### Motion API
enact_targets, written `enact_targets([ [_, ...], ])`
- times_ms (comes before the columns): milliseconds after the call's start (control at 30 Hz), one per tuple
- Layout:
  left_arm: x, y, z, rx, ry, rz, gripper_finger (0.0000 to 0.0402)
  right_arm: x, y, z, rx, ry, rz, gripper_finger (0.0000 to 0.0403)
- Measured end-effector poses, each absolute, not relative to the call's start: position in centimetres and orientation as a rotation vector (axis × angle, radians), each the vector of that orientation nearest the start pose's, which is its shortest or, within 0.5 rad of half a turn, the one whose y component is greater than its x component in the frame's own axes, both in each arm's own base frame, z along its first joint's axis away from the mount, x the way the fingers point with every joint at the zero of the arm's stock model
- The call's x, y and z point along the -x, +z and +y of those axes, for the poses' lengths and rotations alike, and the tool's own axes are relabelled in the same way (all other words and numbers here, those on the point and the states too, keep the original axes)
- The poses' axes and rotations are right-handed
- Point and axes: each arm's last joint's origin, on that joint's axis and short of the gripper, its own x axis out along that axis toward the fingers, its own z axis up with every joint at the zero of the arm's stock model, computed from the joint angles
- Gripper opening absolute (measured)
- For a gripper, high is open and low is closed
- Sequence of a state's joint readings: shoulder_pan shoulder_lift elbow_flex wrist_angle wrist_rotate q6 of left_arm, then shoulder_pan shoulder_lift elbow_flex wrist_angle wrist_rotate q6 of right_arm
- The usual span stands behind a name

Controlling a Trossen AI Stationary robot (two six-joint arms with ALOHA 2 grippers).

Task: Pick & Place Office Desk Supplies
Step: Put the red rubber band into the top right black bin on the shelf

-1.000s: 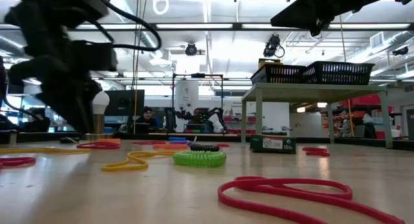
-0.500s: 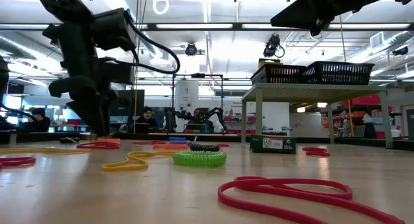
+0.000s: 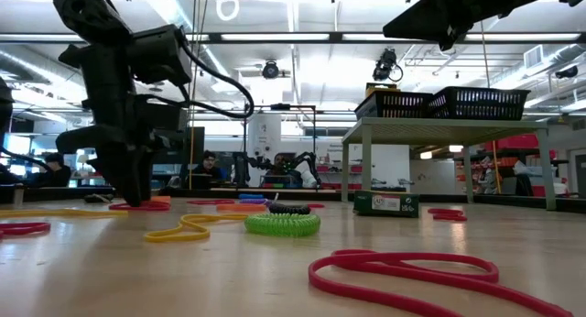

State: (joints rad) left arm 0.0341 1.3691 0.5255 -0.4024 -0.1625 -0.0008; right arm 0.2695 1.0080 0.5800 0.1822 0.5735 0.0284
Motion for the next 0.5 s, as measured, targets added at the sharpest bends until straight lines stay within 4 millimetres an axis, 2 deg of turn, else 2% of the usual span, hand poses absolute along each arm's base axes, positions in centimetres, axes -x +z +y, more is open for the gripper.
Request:
enact_targets([
  [167, -20.7, 12.7, 1.1, -0.072, 0.151, 1.242, 0.0067, -21.3, 25.7, 4.2, 0.073, -0.306, 0.22, 0.0023],
  [300, -21.1, 13.7, 1.1, -0.076, 0.155, 1.195, 0.0012, -21.3, 25.7, 4.2, 0.073, -0.306, 0.22, 0.0023],
  [500, -21.8, 16.4, 1.1, -0.015, 0.163, 1.023, 0.0006, -21.3, 25.7, 4.2, 0.072, -0.306, 0.22, 0.0023],
])
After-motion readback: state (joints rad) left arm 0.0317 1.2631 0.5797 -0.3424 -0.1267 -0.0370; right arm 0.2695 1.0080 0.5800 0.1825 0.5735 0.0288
